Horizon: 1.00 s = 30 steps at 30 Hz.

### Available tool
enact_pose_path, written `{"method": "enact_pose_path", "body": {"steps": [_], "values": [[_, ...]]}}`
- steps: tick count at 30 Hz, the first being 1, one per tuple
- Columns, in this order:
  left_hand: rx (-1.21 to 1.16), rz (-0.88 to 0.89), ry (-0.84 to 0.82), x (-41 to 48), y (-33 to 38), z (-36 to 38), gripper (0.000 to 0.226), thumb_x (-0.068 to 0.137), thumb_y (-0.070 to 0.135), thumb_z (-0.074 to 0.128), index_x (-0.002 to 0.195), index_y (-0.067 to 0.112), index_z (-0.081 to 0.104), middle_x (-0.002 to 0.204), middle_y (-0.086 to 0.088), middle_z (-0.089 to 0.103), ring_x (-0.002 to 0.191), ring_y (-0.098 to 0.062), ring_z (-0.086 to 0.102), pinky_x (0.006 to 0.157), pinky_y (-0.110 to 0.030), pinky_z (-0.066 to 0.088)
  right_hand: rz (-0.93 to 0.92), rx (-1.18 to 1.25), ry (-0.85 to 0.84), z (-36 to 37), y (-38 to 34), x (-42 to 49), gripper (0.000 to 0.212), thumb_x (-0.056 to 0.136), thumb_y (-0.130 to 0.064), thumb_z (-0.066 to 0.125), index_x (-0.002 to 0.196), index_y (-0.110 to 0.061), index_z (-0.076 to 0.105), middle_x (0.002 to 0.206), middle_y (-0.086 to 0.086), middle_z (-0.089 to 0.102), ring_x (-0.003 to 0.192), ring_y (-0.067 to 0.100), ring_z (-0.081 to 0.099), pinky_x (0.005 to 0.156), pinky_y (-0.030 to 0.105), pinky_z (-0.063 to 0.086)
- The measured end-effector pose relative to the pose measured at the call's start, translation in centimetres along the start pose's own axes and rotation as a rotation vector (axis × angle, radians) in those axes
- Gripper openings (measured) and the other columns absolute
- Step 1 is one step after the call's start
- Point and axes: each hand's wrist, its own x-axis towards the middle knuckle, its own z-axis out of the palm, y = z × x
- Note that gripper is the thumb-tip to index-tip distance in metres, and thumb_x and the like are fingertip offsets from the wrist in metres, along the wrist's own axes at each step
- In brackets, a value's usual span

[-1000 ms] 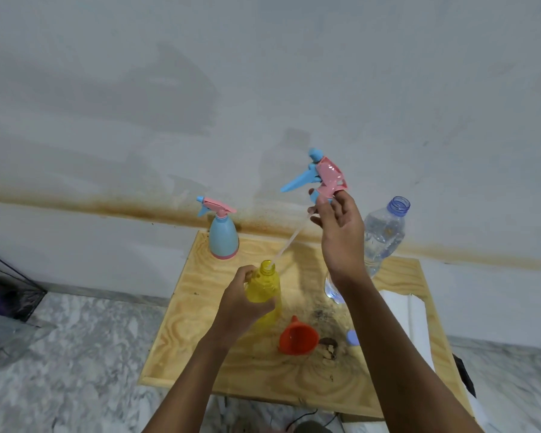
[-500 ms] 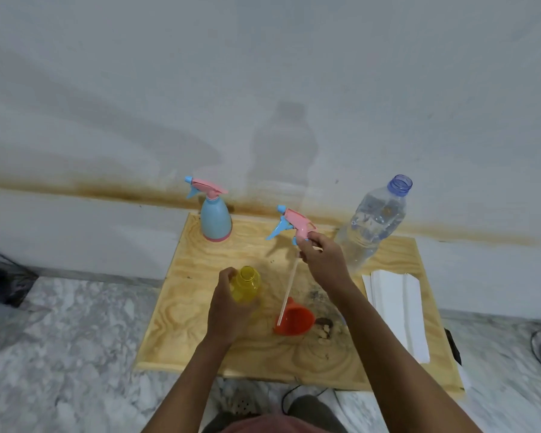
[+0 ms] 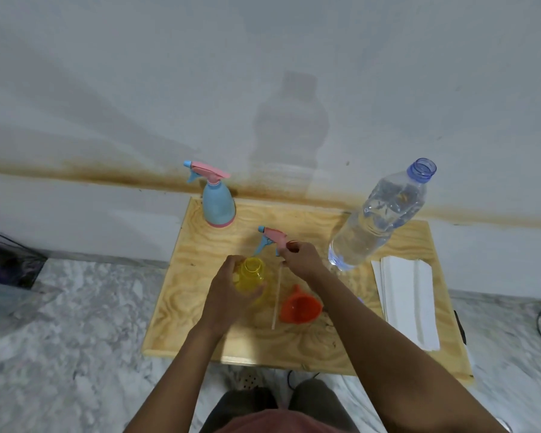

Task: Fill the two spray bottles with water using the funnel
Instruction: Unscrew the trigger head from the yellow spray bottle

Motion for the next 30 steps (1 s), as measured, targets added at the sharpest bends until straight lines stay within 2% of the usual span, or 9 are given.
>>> {"method": "enact_pose_path", "body": {"steps": [4, 8, 11, 14, 16, 20, 22, 26, 30], "values": [[0.024, 0.008, 0.008, -0.1, 0.3, 0.0, 0.054, 0.069, 0.035, 0.088, 0.109, 0.034, 0.051, 0.103, 0.015, 0.065, 0.099, 0.005, 0.058, 0.077, -0.013, 0.047, 0.054, -0.109, -0.023, 0.7, 1.4, 1.0, 0.025, 0.093, -0.021, 0.063, 0.073, -0.008, 0.069, 0.065, 0.006, 0.056, 0.057, 0.015, 0.049, 0.051, 0.026, 0.035], [0.033, 0.024, 0.012, -0.2, 0.5, 0.0, 0.056, 0.070, 0.030, 0.088, 0.103, 0.045, 0.045, 0.101, 0.017, 0.064, 0.097, 0.009, 0.058, 0.073, -0.005, 0.044, 0.096, -0.128, 0.015, 1.1, 2.9, 1.9, 0.034, 0.094, -0.019, 0.061, 0.060, -0.015, 0.057, 0.055, 0.001, 0.050, 0.050, 0.015, 0.046, 0.051, 0.028, 0.036], [0.024, 0.013, 0.014, -0.2, 0.3, 0.2, 0.056, 0.070, 0.028, 0.088, 0.105, 0.042, 0.046, 0.103, 0.018, 0.064, 0.099, 0.012, 0.056, 0.074, -0.003, 0.043, 0.100, -0.164, 0.051, 1.0, 3.5, 2.1, 0.034, 0.093, -0.023, 0.062, 0.061, -0.015, 0.058, 0.053, 0.000, 0.048, 0.048, 0.013, 0.043, 0.050, 0.027, 0.033], [0.030, 0.003, 0.018, -0.2, 0.2, 0.3, 0.055, 0.070, 0.027, 0.088, 0.106, 0.036, 0.048, 0.103, 0.016, 0.063, 0.095, 0.011, 0.056, 0.074, -0.006, 0.043, 0.092, -0.201, 0.063, 0.8, 3.9, 2.1, 0.021, 0.092, -0.027, 0.063, 0.085, -0.008, 0.071, 0.062, 0.001, 0.058, 0.053, 0.014, 0.050, 0.054, 0.027, 0.039], [0.030, -0.004, 0.022, -0.2, 0.2, 0.3, 0.055, 0.069, 0.028, 0.088, 0.106, 0.034, 0.048, 0.103, 0.014, 0.064, 0.095, 0.011, 0.055, 0.075, -0.009, 0.043, 0.066, -0.236, 0.057, 0.6, 4.2, 2.1, 0.024, 0.092, -0.028, 0.063, 0.101, -0.007, 0.071, 0.075, 0.005, 0.065, 0.063, 0.016, 0.058, 0.062, 0.030, 0.046], [0.008, -0.021, 0.027, -0.3, 0.4, 0.4, 0.055, 0.069, 0.027, 0.088, 0.108, 0.032, 0.049, 0.104, 0.013, 0.064, 0.095, 0.010, 0.055, 0.075, -0.010, 0.044, 0.041, -0.301, 0.045, 0.0, 4.1, 1.6, 0.047, 0.090, -0.034, 0.064, 0.130, -0.008, 0.061, 0.121, 0.008, 0.067, 0.106, 0.024, 0.064, 0.094, 0.040, 0.052], [0.000, -0.029, 0.025, -0.4, 0.6, 0.4, 0.054, 0.070, 0.026, 0.088, 0.107, 0.031, 0.050, 0.103, 0.015, 0.063, 0.094, 0.013, 0.054, 0.075, -0.009, 0.042, 0.019, -0.328, 0.048, -0.6, 4.0, 0.8, 0.048, 0.090, -0.037, 0.064, 0.131, -0.012, 0.061, 0.125, 0.006, 0.066, 0.111, 0.022, 0.062, 0.095, 0.038, 0.050], [-0.009, -0.031, 0.032, -0.5, 0.9, 0.4, 0.053, 0.070, 0.025, 0.088, 0.107, 0.028, 0.051, 0.102, 0.016, 0.062, 0.093, 0.013, 0.053, 0.074, -0.009, 0.041, -0.056, -0.262, 0.102, -2.8, 3.8, -2.4, 0.035, 0.095, -0.038, 0.058, 0.124, -0.019, 0.065, 0.118, -0.004, 0.066, 0.103, 0.010, 0.060, 0.081, 0.023, 0.047], [-0.023, -0.039, 0.038, -0.6, 1.1, 0.4, 0.053, 0.070, 0.025, 0.088, 0.107, 0.031, 0.050, 0.100, 0.018, 0.060, 0.092, 0.010, 0.054, 0.074, -0.011, 0.042, -0.113, -0.205, 0.136, -4.7, 5.7, -5.5, 0.033, 0.091, -0.032, 0.060, 0.124, -0.025, 0.064, 0.118, -0.006, 0.066, 0.108, 0.010, 0.061, 0.096, 0.035, 0.050]]}}
